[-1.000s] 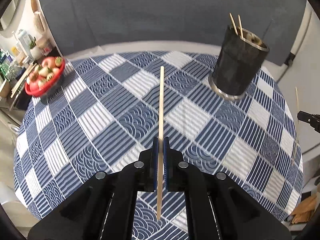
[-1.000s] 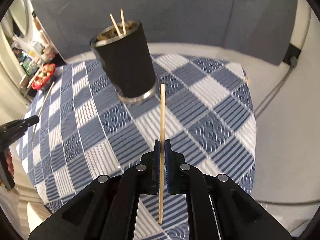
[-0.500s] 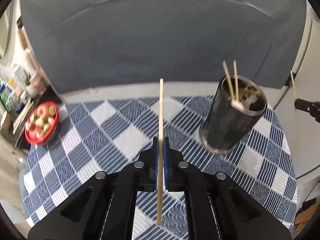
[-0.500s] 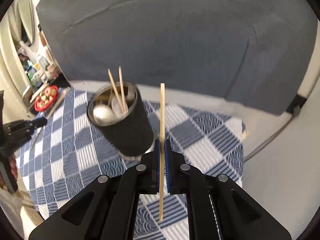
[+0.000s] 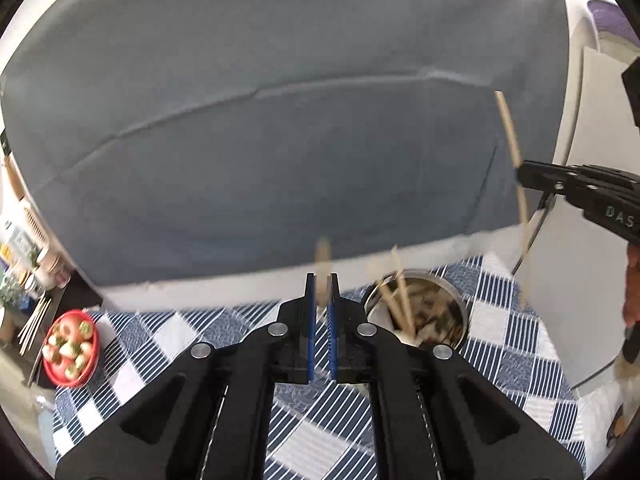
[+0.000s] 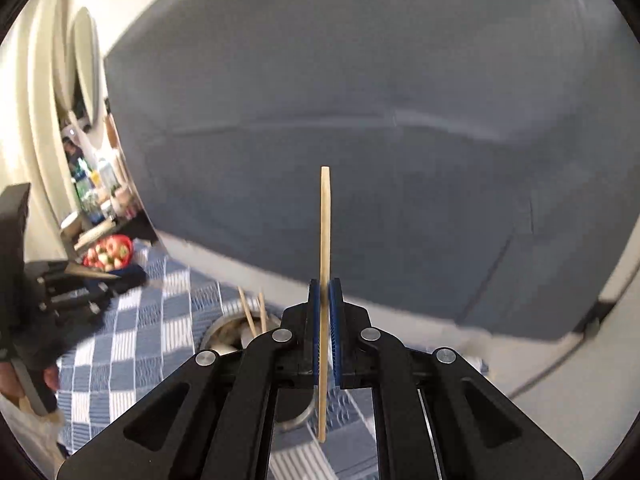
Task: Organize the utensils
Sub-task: 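Lower the left tool's chopstick into the holder and open the left tool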
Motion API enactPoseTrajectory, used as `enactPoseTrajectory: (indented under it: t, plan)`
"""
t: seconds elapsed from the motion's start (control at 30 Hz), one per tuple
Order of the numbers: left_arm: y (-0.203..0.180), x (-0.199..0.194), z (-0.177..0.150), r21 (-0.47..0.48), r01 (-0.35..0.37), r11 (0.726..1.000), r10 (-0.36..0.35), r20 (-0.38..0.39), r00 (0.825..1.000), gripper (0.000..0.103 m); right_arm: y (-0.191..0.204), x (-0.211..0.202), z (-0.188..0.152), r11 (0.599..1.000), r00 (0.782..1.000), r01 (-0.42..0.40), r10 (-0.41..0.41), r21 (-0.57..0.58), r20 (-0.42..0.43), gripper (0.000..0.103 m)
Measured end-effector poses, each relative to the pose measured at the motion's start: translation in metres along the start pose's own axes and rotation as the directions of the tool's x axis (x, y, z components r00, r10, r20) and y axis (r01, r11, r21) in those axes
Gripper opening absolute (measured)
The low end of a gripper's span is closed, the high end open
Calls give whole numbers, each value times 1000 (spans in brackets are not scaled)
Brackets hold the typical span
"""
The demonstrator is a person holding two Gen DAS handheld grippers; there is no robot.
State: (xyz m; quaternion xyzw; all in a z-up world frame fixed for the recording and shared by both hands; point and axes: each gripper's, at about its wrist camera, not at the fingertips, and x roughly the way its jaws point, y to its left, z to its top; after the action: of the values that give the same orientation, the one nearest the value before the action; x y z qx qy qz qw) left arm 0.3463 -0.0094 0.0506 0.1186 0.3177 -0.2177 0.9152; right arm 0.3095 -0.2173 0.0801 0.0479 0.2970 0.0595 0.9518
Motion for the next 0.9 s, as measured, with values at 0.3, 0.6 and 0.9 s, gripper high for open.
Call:
enactPoseTrajectory:
  t: [0.3,0.6,0.9]
  plan:
    - [-8,17,25,-39,109,993,-106,72,992,5,0,4,24,995,987,-100,99,4,124,5]
    - [-6,37,36,-107,226,968,-211,133,968,6,3,29,22,985,975,-174,171,9,140,5]
    - [7,52,31,-180,266,947,-244,132,961,6,-3,44,10,973,969,-228,222,36,110,5]
